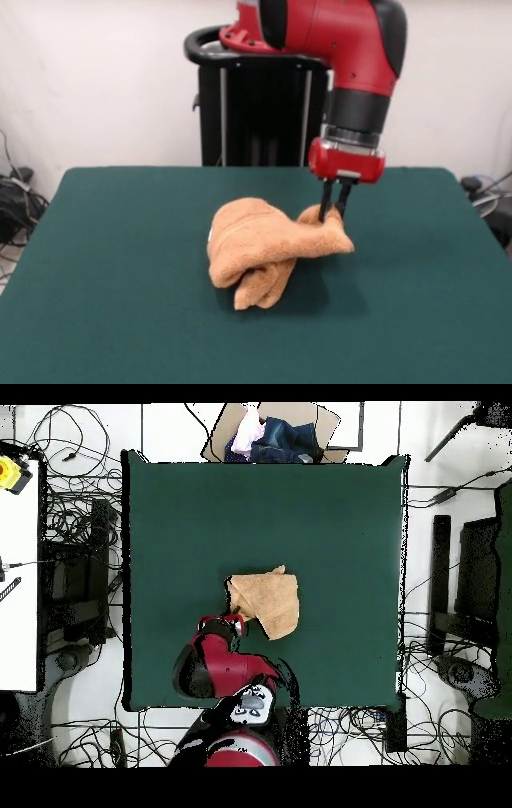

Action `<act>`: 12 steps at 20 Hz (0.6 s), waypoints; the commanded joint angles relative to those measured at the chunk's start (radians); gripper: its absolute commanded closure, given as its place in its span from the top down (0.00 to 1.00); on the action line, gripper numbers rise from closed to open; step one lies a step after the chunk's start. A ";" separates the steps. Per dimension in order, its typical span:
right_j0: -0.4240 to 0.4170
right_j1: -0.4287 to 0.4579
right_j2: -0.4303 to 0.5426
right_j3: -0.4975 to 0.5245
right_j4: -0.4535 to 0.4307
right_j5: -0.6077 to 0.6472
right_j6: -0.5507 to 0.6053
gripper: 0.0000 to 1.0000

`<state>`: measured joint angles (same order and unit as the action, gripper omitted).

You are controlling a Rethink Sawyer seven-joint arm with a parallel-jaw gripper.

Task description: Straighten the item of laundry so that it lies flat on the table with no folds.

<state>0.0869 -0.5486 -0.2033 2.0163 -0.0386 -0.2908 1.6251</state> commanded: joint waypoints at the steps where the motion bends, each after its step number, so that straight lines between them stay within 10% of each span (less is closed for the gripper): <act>1: 0.048 -0.133 -0.004 0.069 0.075 0.175 0.202 0.00; 12: 0.075 -0.286 -0.003 0.115 0.075 0.331 0.216 0.00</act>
<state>0.1303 -0.7405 -0.2069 2.0625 -0.0273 -0.0934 1.6251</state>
